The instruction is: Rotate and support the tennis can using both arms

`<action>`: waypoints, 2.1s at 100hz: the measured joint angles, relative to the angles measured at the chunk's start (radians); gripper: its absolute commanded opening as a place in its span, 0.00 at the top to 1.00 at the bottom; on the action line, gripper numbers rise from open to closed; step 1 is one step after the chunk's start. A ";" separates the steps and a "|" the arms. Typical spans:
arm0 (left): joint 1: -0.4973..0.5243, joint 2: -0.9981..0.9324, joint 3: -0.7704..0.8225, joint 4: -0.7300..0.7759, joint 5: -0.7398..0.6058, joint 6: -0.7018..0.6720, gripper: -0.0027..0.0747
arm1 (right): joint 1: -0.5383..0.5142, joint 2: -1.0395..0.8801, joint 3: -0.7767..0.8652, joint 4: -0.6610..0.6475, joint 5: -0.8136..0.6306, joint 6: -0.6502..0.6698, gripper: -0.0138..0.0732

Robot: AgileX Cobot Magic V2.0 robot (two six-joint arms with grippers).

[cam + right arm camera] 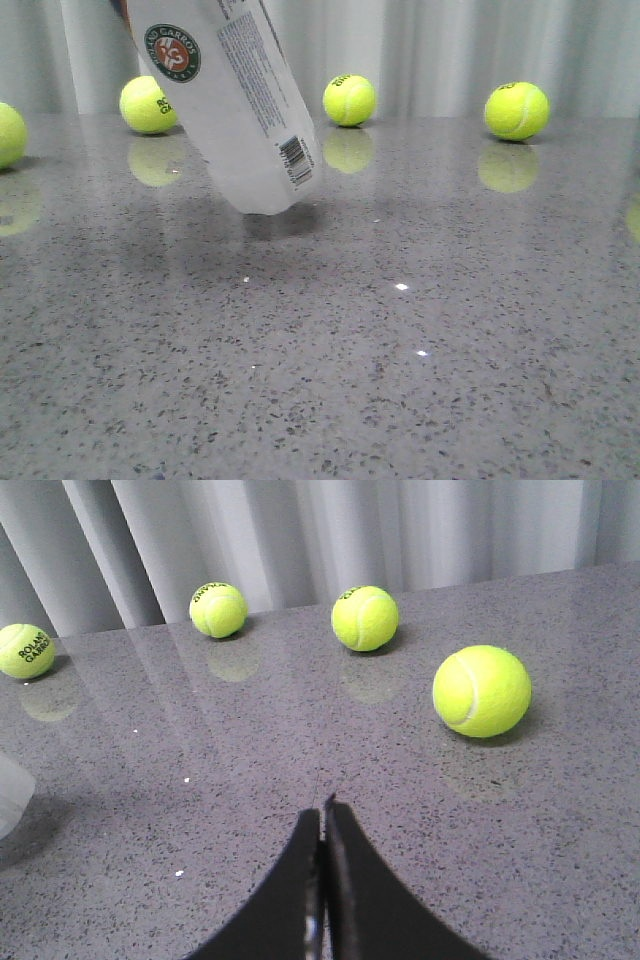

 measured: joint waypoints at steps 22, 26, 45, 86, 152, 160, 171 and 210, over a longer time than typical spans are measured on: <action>0.011 0.000 0.000 -0.023 0.000 -0.002 0.74 | 0.000 0.000 0.000 0.000 0.000 0.000 0.92; 0.011 0.000 0.000 -0.024 0.000 -0.002 0.71 | 0.000 0.000 0.000 0.000 0.000 0.000 0.92; 0.013 0.000 -0.002 -0.024 0.000 -0.004 0.54 | 0.000 0.000 0.000 0.000 0.000 0.000 0.92; 0.019 0.000 -0.004 -0.028 -0.146 -0.006 0.41 | 0.000 0.000 0.000 0.000 0.000 0.000 0.92; 0.090 0.000 -0.004 -0.047 -0.269 -0.006 0.41 | 0.000 0.000 0.000 0.000 0.000 0.000 0.92; 0.090 0.000 -0.004 -0.047 -0.286 -0.006 0.43 | 0.000 0.000 0.000 0.000 0.000 0.000 0.92; 0.090 0.000 -0.004 -0.047 -0.321 -0.006 0.58 | 0.000 0.000 0.000 0.000 0.000 0.000 0.92; 0.090 -0.194 0.222 -0.025 -0.568 -0.005 0.99 | 0.000 0.000 0.000 0.002 0.000 0.000 0.92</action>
